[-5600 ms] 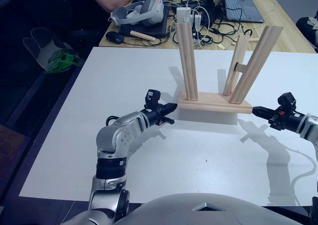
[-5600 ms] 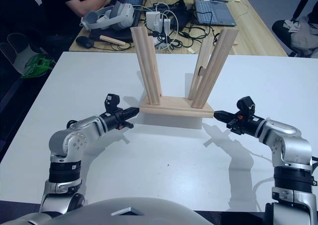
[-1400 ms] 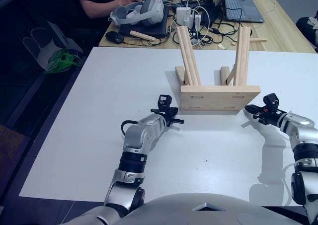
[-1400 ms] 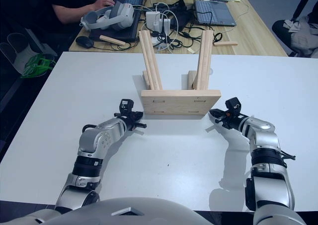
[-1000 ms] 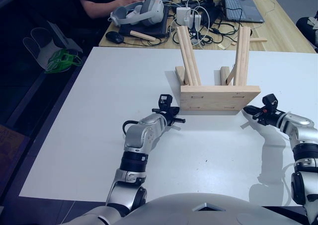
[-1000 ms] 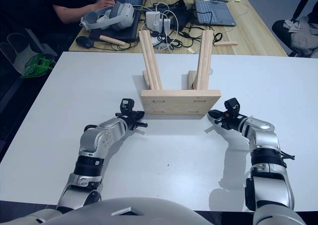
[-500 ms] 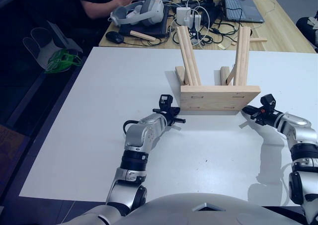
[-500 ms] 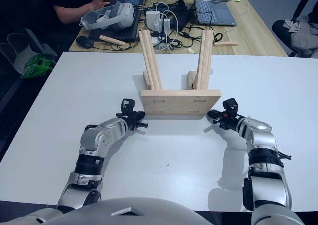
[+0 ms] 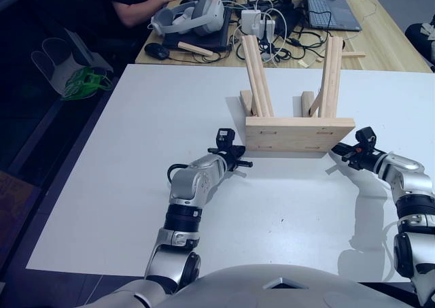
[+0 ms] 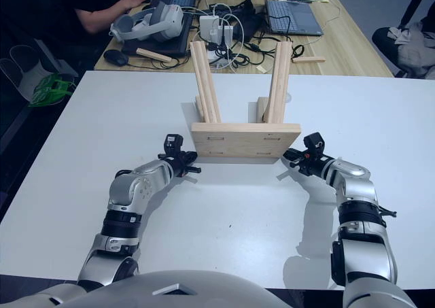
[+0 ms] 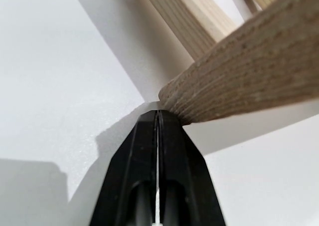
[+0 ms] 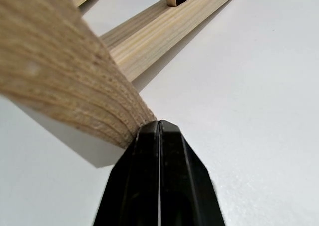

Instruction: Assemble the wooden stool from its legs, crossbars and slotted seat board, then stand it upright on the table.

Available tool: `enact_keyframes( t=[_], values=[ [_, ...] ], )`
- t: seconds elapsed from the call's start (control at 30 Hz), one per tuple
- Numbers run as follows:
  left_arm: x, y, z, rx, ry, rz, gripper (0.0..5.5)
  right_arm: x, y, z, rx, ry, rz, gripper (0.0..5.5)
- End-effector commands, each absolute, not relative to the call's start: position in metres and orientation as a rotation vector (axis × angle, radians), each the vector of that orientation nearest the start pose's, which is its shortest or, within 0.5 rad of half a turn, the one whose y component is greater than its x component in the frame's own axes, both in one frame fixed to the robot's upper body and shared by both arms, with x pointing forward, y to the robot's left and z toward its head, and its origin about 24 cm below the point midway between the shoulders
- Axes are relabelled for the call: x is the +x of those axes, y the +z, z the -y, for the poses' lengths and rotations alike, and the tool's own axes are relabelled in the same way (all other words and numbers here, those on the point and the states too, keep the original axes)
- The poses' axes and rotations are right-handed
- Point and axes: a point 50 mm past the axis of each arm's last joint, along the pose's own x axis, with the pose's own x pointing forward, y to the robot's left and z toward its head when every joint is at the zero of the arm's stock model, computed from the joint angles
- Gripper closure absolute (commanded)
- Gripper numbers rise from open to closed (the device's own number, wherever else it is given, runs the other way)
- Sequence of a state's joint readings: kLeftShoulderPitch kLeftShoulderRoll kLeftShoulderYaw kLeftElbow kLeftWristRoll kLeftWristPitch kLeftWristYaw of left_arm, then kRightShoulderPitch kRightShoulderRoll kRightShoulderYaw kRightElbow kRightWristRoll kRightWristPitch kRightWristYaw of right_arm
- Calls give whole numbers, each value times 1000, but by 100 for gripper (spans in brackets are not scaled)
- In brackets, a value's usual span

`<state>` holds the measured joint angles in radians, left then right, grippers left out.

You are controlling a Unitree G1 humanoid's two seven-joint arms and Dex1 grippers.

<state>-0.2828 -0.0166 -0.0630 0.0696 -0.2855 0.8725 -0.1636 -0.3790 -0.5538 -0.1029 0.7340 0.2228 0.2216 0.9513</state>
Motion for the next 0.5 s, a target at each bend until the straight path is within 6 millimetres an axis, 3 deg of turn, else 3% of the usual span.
enact_keyframes(
  t=[0.03,0.5],
  values=[
    [278,33,-73,-271,-513,-642,545,288,25,268,72,655,-500,550],
    [263,45,-73,-339,-661,-617,545,275,46,261,118,751,-480,550]
  ],
)
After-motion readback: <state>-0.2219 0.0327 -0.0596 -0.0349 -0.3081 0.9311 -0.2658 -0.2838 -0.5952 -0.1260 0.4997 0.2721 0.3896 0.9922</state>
